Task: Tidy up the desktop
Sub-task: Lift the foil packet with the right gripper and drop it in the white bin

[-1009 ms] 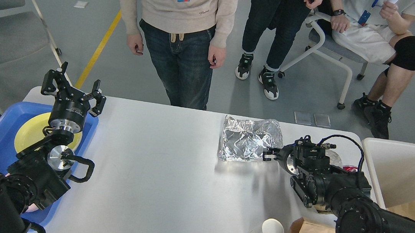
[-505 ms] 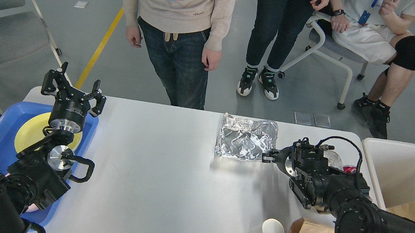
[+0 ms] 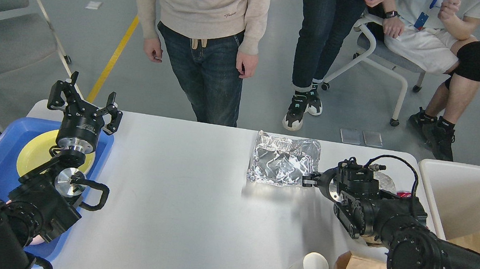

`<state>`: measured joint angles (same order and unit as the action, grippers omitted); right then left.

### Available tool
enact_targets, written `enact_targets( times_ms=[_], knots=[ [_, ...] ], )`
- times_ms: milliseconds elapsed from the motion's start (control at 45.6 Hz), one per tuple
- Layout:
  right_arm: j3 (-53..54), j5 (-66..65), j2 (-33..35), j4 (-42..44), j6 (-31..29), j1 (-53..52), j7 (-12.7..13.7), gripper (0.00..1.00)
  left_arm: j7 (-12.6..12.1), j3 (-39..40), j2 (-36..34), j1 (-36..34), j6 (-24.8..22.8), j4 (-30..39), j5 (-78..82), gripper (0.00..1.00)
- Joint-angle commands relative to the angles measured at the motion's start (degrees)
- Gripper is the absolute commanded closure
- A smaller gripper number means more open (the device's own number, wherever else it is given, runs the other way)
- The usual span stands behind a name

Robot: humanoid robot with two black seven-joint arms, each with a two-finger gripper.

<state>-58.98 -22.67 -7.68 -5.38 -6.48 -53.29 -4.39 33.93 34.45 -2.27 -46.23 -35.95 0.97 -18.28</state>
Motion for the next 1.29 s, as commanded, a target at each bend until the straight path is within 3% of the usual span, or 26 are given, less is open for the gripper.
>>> enact_targets(
  times_ms=[0,110,417,527,658,768,921,1272],
  knots=[
    [0.7,0.1,0.0,-2.4,-1.6,-3.2,0.0,1.00,0.0,0.0,0.0,0.1,0.0,0.0,0.0,0.03],
    [2.9,0.3,2.2,-8.1,-6.2,-9.6,0.1,1.00,0.0,0.0,0.0,0.0,0.1,0.0,0.0,0.03],
    [10.2,0.1,19.6,-28.3,-13.3,-30.3,0.1,1.00,0.0,0.0,0.0,0.0,0.0,0.0,0.0,0.03],
    [10.9,0.1,25.6,-31.5,-18.3,-37.6,0.0,1.00,0.0,0.0,0.0,0.1,0.0,0.0,0.0,0.03],
    [10.9,0.1,31.7,-31.8,-28.6,-47.1,0.1,1.00,0.0,0.0,0.0,0.0,0.0,0.0,0.0,0.03],
    [10.8,0.1,34.8,-31.8,-32.1,-51.4,0.1,1.00,0.0,0.0,0.0,0.0,0.0,0.0,0.0,0.03],
    [9.4,-0.1,36.7,-29.8,-31.0,-49.9,0.2,1.00,0.0,0.0,0.0,0.0,0.0,0.0,0.0,0.03],
    [9.3,0.7,49.9,-26.5,-21.2,-30.2,0.2,1.00,0.0,0.0,0.0,0.1,0.0,0.0,0.0,0.03]
  ],
)
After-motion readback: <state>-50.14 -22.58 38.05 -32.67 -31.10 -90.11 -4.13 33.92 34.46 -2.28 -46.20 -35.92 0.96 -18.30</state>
